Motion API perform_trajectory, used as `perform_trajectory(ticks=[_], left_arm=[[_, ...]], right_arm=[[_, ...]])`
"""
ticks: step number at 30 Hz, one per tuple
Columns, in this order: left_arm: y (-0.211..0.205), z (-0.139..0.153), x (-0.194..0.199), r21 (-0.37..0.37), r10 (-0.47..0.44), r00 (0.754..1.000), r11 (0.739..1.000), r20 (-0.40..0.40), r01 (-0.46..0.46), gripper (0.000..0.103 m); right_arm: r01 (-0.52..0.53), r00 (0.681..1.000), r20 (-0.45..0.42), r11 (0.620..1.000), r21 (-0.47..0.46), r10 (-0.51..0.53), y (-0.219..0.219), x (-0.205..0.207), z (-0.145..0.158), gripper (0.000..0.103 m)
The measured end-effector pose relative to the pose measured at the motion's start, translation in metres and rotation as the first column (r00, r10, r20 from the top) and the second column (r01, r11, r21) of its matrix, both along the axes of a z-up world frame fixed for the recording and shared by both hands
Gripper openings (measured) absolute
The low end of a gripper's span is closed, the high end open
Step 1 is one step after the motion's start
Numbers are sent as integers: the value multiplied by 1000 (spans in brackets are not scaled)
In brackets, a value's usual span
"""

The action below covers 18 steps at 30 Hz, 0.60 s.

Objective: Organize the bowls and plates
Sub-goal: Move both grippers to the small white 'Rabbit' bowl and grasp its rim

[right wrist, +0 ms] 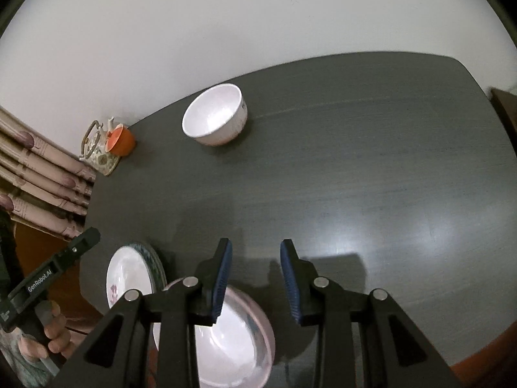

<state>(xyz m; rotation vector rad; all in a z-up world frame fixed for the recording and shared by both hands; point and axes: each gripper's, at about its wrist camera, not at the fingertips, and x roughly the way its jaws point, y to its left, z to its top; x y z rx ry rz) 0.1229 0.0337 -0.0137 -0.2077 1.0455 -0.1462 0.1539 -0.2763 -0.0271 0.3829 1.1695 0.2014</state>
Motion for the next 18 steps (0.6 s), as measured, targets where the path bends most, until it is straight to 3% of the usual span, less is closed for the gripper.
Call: perform_trajectory(ticks=[8,18], left_arm=[[-13,-11,75,-90,-12,997,996,-75,6,55],[-32,-62,166,-153,61,985,984,-162,-86,55]], right_arm=[[-48,999,8,998,35,47,8,87,-7,32],[-24,998,-57,998,54,27,18,184,-50,32]])
